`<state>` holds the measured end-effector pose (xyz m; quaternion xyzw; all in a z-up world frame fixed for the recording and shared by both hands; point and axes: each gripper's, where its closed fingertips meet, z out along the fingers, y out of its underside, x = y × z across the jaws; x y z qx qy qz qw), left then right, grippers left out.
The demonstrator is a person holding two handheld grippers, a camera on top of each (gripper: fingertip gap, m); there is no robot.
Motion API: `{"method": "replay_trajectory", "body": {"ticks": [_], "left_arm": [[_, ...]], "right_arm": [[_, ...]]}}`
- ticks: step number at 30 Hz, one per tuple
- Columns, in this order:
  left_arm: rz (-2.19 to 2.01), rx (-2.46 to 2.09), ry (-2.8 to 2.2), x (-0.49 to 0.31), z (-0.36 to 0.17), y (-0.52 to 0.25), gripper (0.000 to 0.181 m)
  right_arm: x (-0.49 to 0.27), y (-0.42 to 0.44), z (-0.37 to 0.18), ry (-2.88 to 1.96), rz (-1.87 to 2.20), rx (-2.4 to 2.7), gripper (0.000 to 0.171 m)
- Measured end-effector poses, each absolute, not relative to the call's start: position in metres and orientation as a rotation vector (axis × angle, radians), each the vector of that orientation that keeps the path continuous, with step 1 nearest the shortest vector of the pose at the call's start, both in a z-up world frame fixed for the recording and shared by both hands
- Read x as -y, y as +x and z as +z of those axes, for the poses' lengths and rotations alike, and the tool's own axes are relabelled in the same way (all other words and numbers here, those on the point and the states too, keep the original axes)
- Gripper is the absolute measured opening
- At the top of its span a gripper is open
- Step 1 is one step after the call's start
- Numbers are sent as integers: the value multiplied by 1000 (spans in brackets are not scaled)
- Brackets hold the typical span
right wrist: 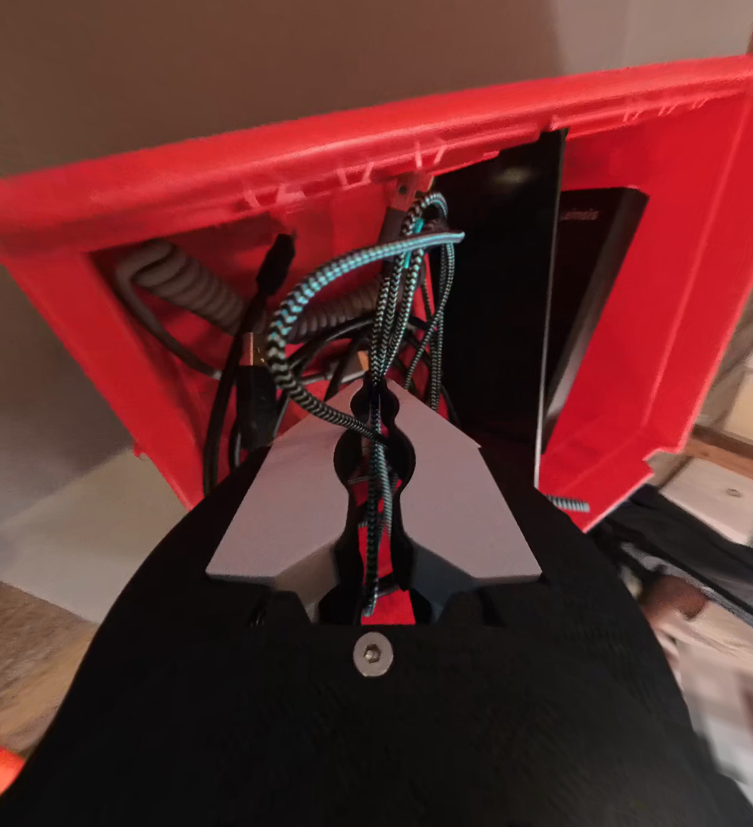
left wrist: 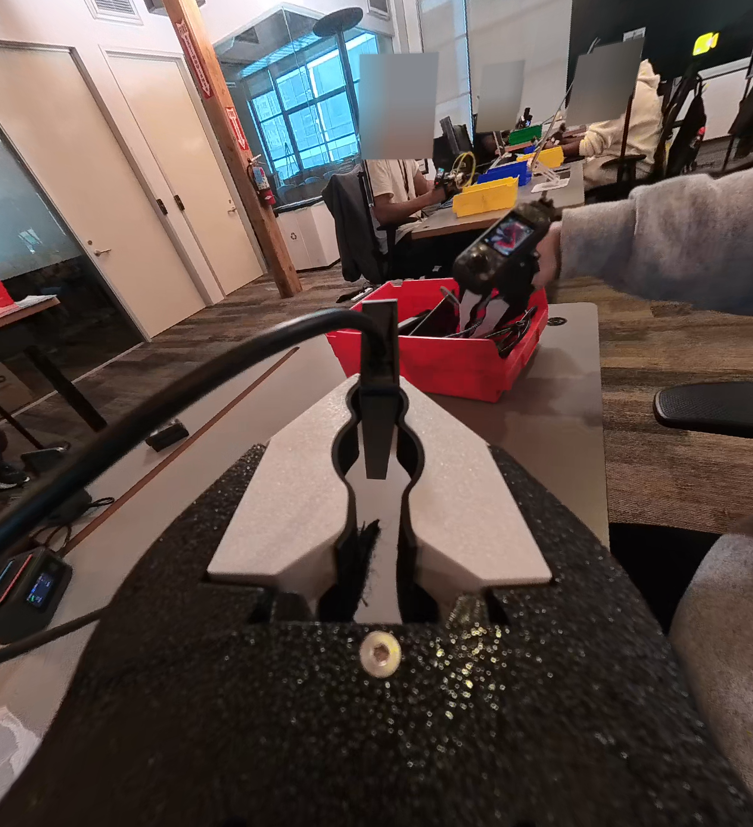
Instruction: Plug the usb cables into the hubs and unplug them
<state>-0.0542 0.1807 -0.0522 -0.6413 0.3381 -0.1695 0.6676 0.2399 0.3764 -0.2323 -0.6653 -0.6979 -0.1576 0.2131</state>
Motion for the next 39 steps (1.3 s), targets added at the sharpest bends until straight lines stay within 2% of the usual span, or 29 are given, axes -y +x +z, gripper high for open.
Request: {"method": "replay_trajectory", "body": {"ticks": [2, 5, 7, 10, 12, 17, 20, 21, 22, 25, 28, 31, 35, 39], "left_arm": [[-399, -758, -1451, -182, -54, -54, 7], [-421, -750, -1455, -184, -57, -53, 7], [-445, -746, -1455, -185, -59, -52, 7], [-482, -751, -1451, -187, -62, -47, 7], [-534, -785, -1430, -183, -62, -38, 7], [-631, -877, -1391, -168, -63, -16, 7], [-664, -914, -1373, -160, -63, -9, 7], [-685, -931, -1356, -156, -62, -6, 7], [-702, -949, -1338, -152, -60, -4, 7], [-647, -928, -1271, -151, -51, -6, 16], [-542, -856, -1151, -149, -31, -15, 32], [-516, -837, -1116, -145, -23, -24, 33], [-585, -853, -1179, -148, -31, -30, 16], [-595, -812, -1173, -153, -30, -37, 10]], "right_arm": [[-371, 241, -222, -1948, -345, 1900, 8], [-365, 237, -170, -2073, -230, 1726, 46], [-355, 219, -127, -2011, -170, 1652, 57], [-298, 131, -77, -1641, 133, 1724, 57], [-242, 66, -65, -1421, 395, 1770, 55], [-179, -16, -92, -1207, 535, 1857, 55], [-161, -34, -106, -1234, 686, 1889, 46], [-158, -37, -108, -1226, 713, 1894, 37], [-155, -39, -108, -1200, 732, 1893, 19], [-162, -41, -97, -1083, 646, 1817, 8], [-180, -30, -71, -1027, 494, 1733, 8], [-211, -2, -17, -1011, 356, 1598, 8], [-251, 47, 70, -1003, 173, 1428, 8], [-281, 88, 138, -1003, -2, 1296, 9]]}}
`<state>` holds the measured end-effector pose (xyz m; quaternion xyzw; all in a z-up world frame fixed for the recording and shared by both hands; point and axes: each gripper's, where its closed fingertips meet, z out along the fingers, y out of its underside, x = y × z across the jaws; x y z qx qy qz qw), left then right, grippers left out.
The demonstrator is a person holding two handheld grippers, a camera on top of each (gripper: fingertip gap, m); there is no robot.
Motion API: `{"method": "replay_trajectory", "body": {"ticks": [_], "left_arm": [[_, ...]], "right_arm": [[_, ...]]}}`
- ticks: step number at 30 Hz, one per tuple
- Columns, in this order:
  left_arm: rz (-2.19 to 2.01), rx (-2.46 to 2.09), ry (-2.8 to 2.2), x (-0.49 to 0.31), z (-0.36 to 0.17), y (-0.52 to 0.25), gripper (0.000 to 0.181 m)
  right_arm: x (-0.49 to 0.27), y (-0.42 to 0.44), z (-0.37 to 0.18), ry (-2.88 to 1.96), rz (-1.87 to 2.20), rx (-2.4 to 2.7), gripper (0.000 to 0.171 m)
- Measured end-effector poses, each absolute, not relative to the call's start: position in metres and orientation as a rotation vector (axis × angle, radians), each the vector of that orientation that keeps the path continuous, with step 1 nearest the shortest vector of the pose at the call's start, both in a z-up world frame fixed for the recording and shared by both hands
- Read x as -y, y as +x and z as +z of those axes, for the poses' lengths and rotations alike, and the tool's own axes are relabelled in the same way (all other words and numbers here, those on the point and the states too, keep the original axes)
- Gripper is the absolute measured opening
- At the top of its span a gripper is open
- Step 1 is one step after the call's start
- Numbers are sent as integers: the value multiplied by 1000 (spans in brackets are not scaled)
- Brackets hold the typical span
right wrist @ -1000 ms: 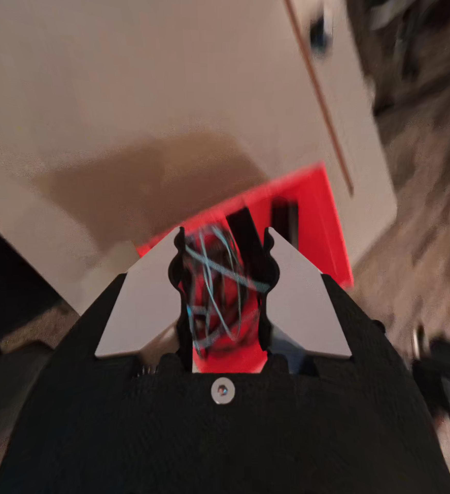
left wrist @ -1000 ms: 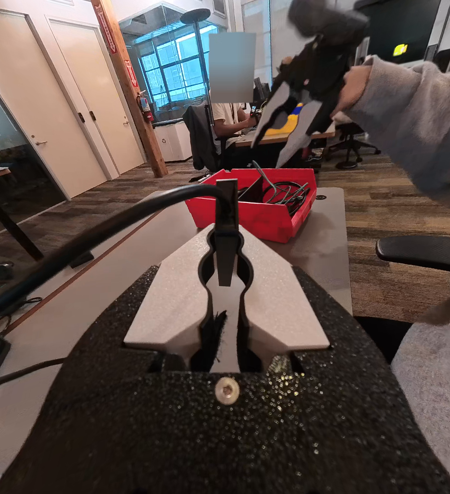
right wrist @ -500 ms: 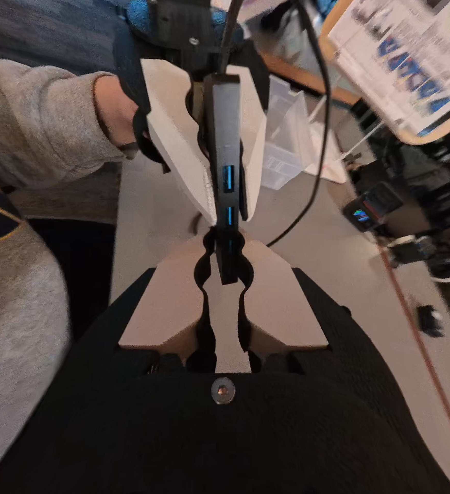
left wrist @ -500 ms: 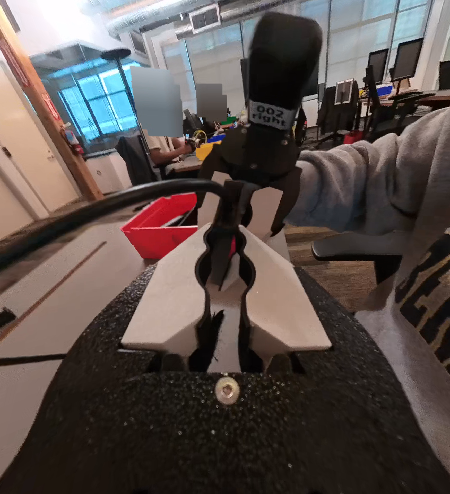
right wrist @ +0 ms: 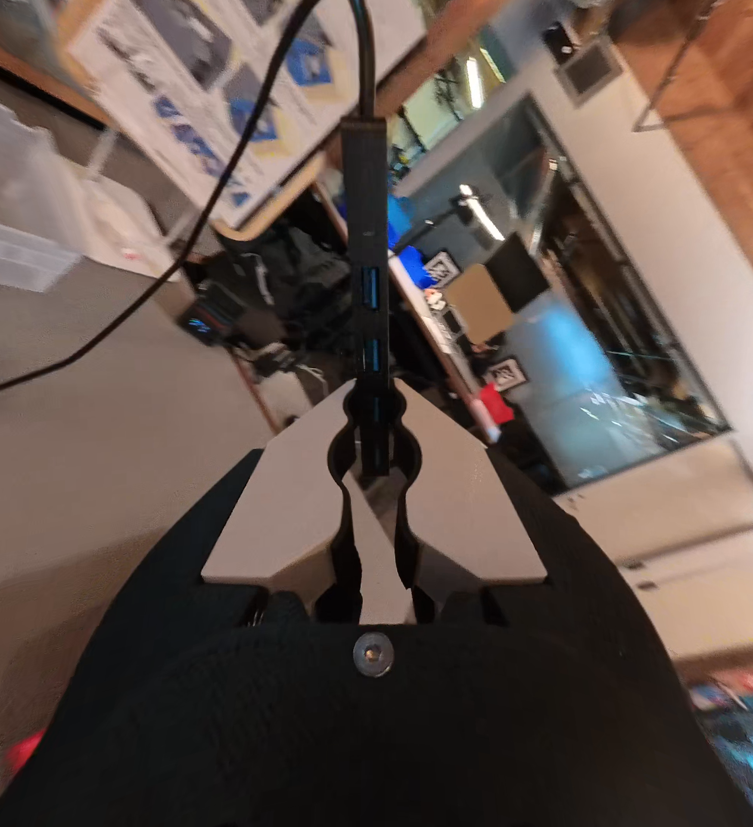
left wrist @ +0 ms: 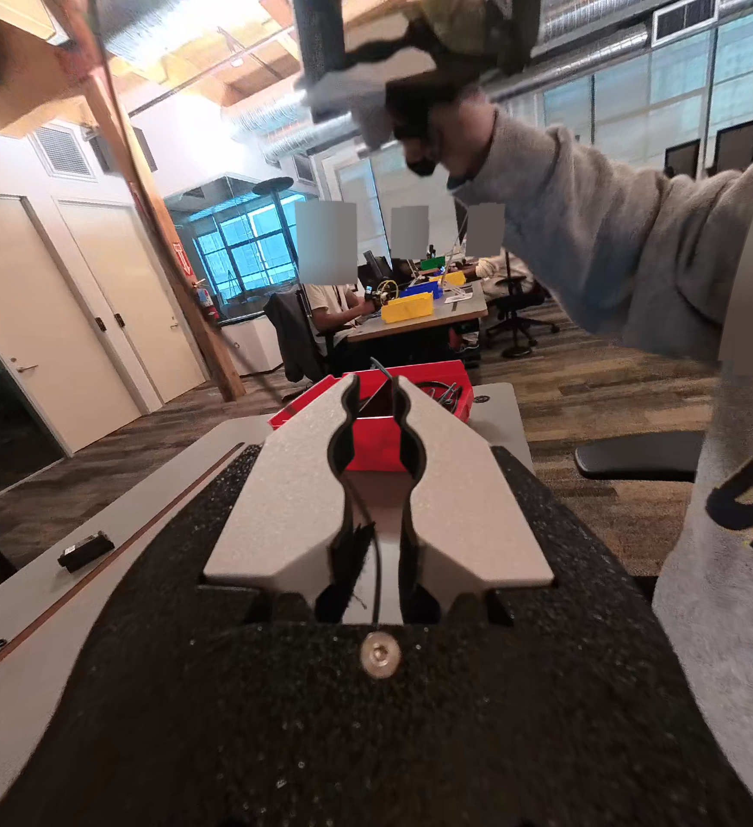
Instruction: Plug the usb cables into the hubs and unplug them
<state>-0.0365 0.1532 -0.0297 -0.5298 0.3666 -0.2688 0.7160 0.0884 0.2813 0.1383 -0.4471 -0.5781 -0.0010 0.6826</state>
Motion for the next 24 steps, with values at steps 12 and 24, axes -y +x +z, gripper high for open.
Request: {"method": "replay_trajectory", "body": {"ticks": [12, 24], "left_arm": [[-577, -786, -1231, -165, -39, -40, 7], [-542, -803, -1271, -169, -44, -40, 6]], "right_arm": [[-375, 207, 307, -1119, -402, 908, 8], [-464, 280, 202, -1385, -568, 929, 9]]}}
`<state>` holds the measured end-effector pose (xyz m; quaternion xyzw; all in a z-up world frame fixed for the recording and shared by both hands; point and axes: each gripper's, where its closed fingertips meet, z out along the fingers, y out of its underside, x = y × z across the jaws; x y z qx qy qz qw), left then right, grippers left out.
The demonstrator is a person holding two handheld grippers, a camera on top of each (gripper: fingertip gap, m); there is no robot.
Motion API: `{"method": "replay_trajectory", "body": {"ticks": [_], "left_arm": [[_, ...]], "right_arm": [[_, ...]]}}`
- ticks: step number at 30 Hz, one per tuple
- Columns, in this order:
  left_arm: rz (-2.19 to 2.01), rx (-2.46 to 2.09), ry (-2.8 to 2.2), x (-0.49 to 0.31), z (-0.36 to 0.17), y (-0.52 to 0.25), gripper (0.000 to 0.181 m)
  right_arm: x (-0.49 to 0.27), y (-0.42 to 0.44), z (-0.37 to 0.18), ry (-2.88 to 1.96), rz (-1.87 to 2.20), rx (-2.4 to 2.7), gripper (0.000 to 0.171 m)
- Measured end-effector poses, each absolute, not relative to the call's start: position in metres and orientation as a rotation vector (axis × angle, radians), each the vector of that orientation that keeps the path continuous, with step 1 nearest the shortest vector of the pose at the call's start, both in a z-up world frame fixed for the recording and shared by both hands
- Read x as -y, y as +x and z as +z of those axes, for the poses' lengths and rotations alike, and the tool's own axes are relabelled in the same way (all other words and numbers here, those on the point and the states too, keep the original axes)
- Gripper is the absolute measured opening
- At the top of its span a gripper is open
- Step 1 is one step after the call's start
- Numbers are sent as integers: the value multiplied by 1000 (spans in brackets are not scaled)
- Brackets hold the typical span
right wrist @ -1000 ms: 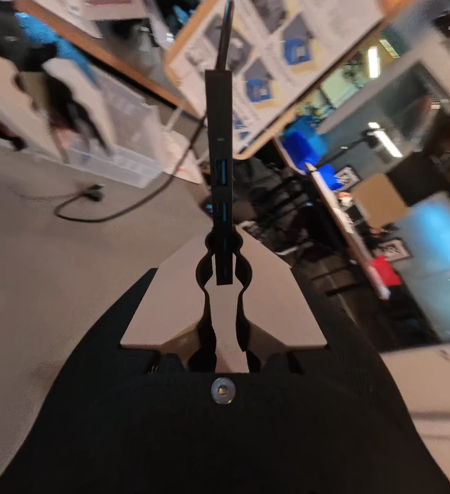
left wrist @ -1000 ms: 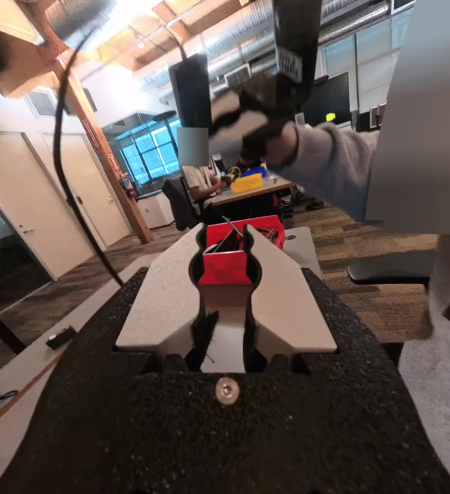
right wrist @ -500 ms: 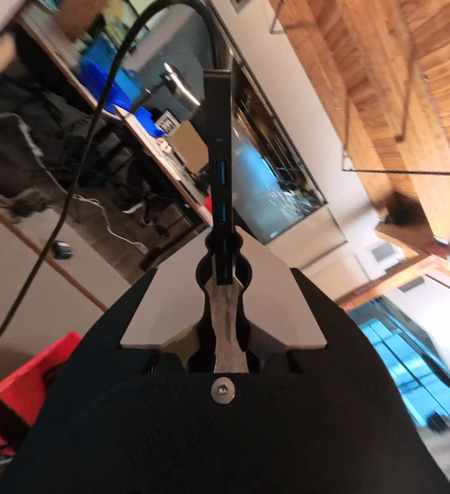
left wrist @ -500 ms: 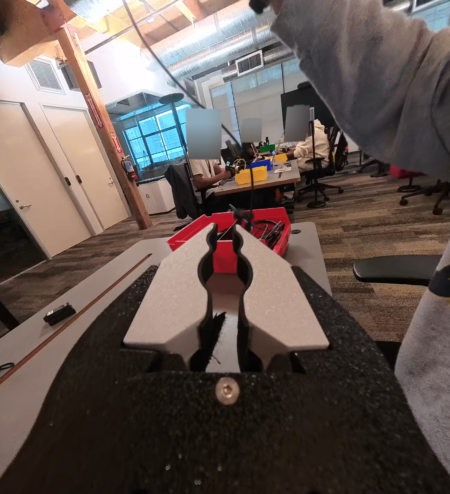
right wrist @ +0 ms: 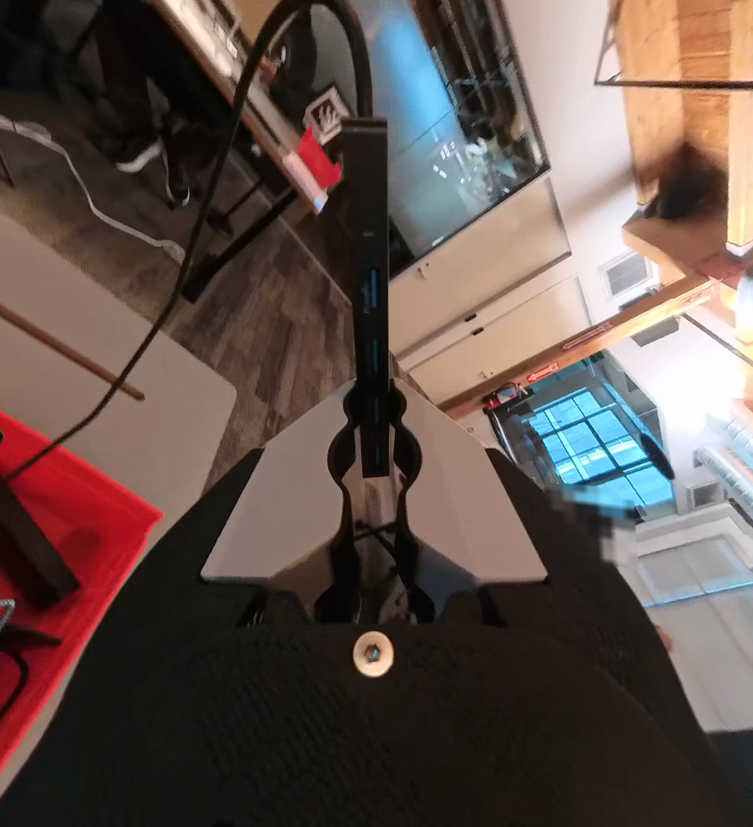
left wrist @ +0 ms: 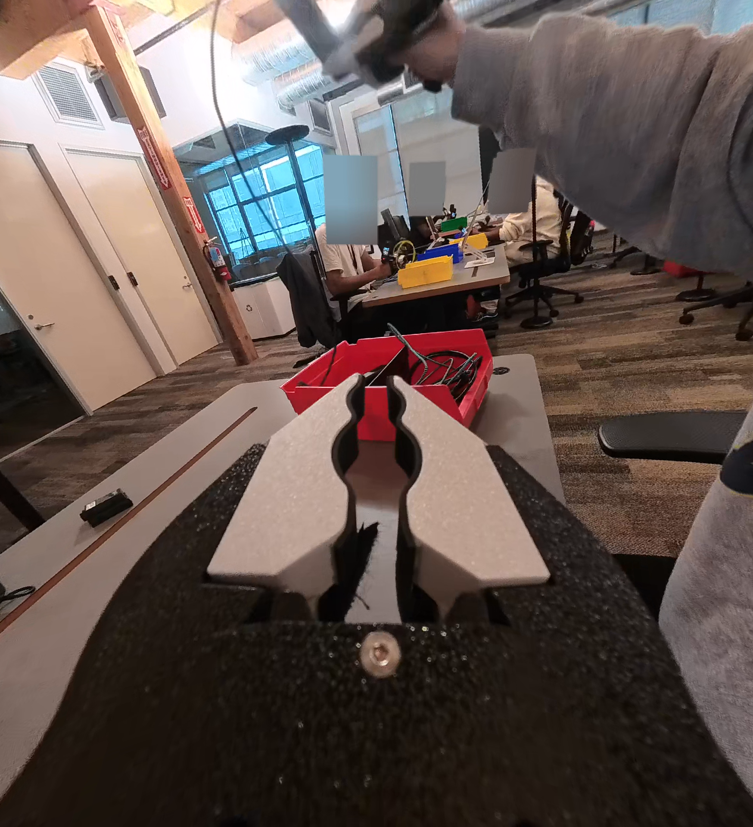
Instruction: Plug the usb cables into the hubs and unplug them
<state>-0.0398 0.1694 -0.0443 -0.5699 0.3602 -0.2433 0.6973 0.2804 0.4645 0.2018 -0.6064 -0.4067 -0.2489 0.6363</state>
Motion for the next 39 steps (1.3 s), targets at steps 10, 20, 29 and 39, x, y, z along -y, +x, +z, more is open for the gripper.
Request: {"method": "replay_trajectory", "body": {"ticks": [10, 20, 29, 39], "left_arm": [[-557, -758, -1283, -174, -43, -52, 6], [-676, -723, -1257, -172, -38, -49, 5], [-708, -720, -1279, -178, -46, -49, 0], [-661, -591, -1396, -215, -82, -45, 4]], "right_arm": [[-488, 297, 63, -1344, -1125, 1580, 8], [-474, 267, -110, -1397, -1054, 2344, 8], [-490, 264, -192, -2028, -666, 2158, 9], [-513, 273, -144, -2136, -617, 1606, 70]]}}
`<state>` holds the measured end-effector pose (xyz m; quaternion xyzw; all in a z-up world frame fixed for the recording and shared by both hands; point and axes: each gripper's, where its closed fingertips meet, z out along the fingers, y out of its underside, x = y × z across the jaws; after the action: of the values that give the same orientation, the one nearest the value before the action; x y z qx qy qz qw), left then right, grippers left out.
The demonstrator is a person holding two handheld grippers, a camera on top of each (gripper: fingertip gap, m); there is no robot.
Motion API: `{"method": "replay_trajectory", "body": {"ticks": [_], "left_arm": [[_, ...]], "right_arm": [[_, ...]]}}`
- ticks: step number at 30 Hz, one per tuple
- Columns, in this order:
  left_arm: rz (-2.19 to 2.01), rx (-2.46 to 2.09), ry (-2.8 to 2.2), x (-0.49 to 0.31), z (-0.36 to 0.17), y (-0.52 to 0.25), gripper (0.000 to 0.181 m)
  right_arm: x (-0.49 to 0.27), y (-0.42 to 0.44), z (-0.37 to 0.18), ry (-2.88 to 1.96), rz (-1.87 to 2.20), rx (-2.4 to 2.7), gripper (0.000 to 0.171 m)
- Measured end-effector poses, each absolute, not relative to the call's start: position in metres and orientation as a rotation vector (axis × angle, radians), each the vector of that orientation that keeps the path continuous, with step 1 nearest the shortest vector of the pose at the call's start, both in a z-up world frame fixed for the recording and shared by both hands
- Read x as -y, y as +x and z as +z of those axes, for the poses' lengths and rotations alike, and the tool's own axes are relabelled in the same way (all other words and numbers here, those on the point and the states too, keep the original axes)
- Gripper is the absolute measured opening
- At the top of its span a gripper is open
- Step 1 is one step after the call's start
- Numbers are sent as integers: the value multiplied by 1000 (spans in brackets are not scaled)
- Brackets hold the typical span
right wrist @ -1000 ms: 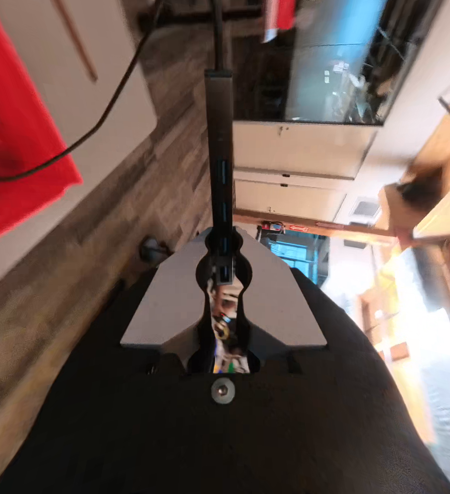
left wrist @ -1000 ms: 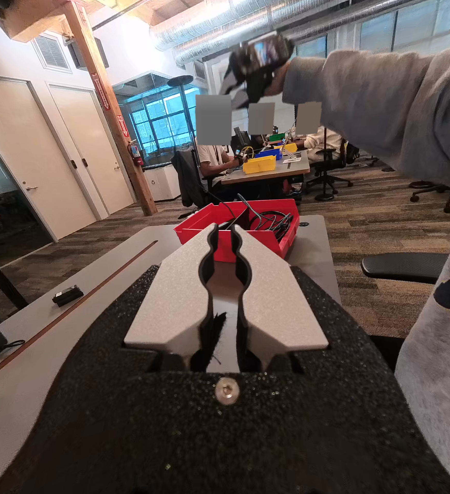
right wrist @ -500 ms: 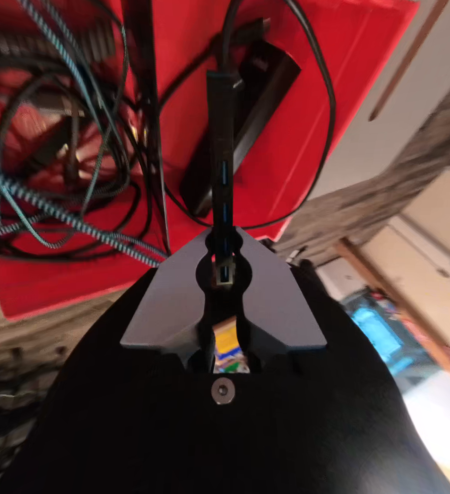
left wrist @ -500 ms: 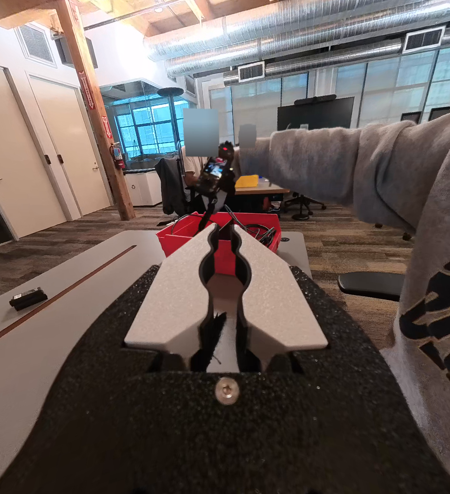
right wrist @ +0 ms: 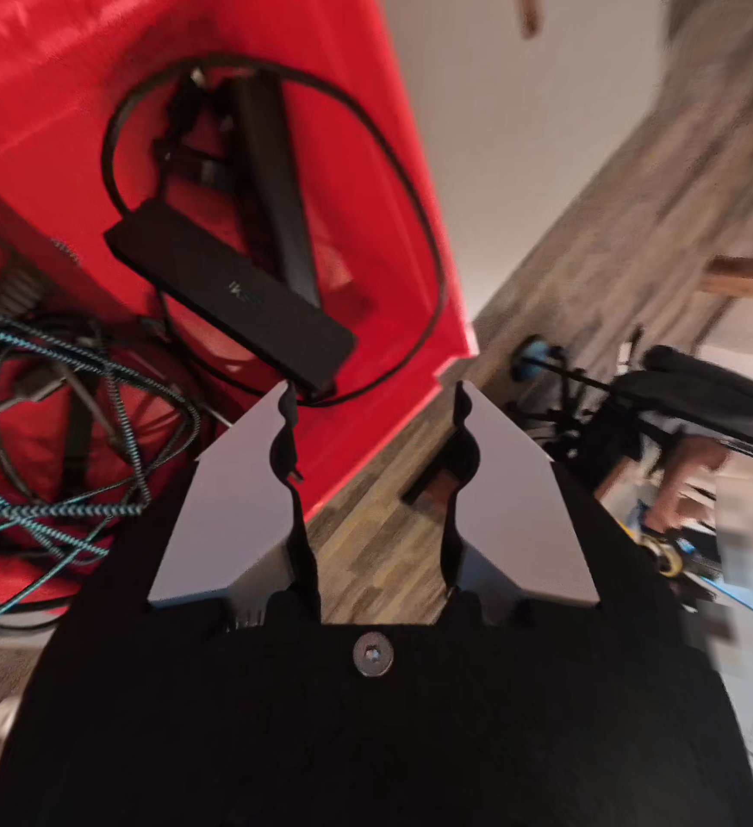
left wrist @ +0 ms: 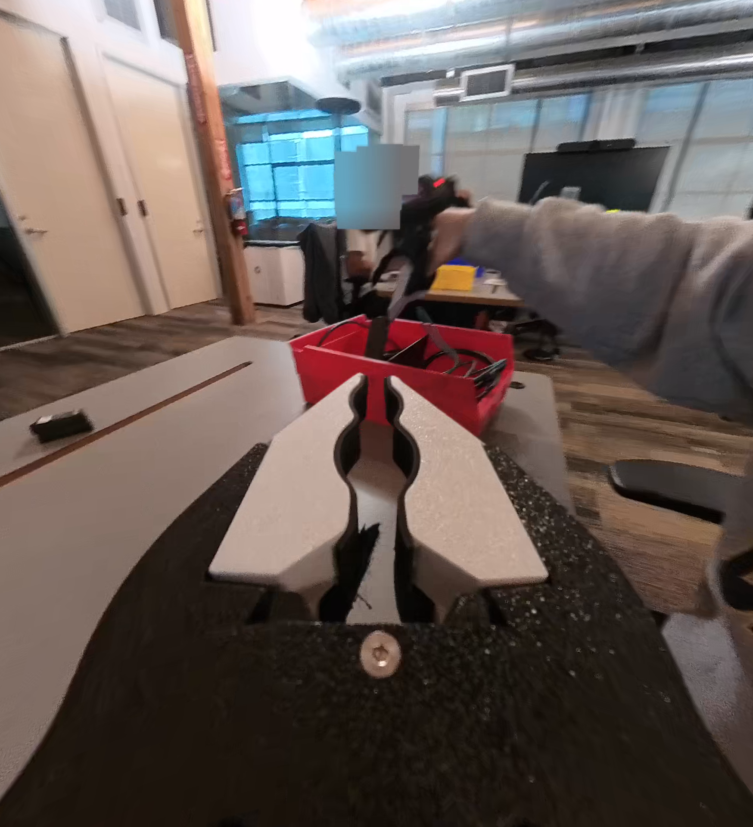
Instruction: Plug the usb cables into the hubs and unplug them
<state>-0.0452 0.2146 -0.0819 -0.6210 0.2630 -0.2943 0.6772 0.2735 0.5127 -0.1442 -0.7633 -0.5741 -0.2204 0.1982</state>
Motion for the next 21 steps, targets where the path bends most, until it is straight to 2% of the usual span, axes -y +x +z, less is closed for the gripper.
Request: {"method": "replay_trajectory", "body": {"ticks": [3, 7, 10, 12, 13, 14, 18, 21], "left_arm": [[-587, -490, -1460, -234, -100, -55, 8], [-507, -405, -1512, -246, -112, -68, 17], [-363, -333, -1497, -250, -105, -83, 51], [-278, -312, -1492, -247, -96, -90, 80], [-230, -324, -1502, -243, -93, -92, 89], [-186, -399, -1519, -236, -92, -90, 82], [168, -547, -1631, -190, -93, -128, 94], [316, -472, -1769, -151, -108, -171, 106]], "right_arm": [[-514, 261, -91, -1917, -621, 1445, 71], [-496, 258, -25, -1706, -581, 1178, 86], [-458, 257, -2, -1592, -414, 968, 87], [-428, 259, -9, -1543, -323, 905, 88], [-415, 265, -15, -1524, -314, 872, 90], [-403, 274, -22, -1503, -323, 833, 92], [-360, 314, -66, -1472, -291, 717, 92], [-347, 344, -114, -1586, -181, 634, 92]]}}
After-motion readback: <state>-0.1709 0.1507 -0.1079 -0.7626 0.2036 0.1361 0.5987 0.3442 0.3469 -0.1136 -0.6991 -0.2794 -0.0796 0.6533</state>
